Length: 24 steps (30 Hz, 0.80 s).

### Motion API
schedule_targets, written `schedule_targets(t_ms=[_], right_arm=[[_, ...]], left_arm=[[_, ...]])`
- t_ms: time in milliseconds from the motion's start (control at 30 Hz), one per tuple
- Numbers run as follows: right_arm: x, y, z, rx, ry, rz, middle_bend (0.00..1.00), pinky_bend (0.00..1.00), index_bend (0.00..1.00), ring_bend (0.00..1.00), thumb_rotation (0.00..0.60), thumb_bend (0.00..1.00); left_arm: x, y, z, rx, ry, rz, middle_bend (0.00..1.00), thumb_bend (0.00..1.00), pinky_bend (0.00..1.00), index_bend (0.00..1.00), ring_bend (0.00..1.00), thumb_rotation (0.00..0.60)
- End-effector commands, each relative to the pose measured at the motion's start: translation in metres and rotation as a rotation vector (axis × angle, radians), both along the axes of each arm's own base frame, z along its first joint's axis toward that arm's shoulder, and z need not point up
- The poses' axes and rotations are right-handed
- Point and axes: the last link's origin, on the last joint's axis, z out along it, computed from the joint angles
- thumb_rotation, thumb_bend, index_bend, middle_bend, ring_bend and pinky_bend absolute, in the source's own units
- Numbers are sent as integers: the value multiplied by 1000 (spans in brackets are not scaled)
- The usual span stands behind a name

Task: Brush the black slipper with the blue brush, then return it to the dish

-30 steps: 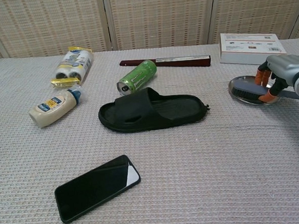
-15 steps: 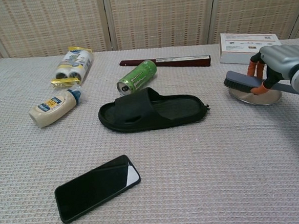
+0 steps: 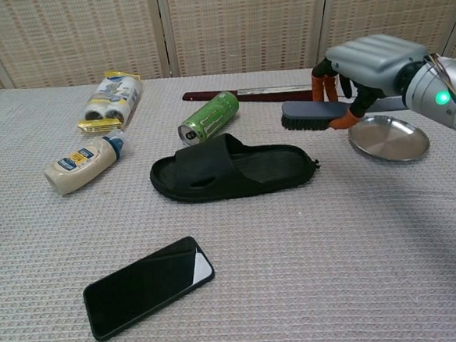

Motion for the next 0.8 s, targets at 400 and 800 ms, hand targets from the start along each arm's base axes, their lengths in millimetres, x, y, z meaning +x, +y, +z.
schedule_targets(t_ms=[400, 800], right_arm=[[43, 3, -57, 12, 182, 78, 621, 816, 921, 486, 600, 464], [41, 1, -79, 15, 221, 65, 621, 816, 921, 486, 600, 464]], left_arm=[[-1, -3, 7, 9, -25, -5, 0, 448, 39, 0, 0, 600], [-3, -2, 8, -2, -35, 0, 0, 449, 39, 0, 0, 600]])
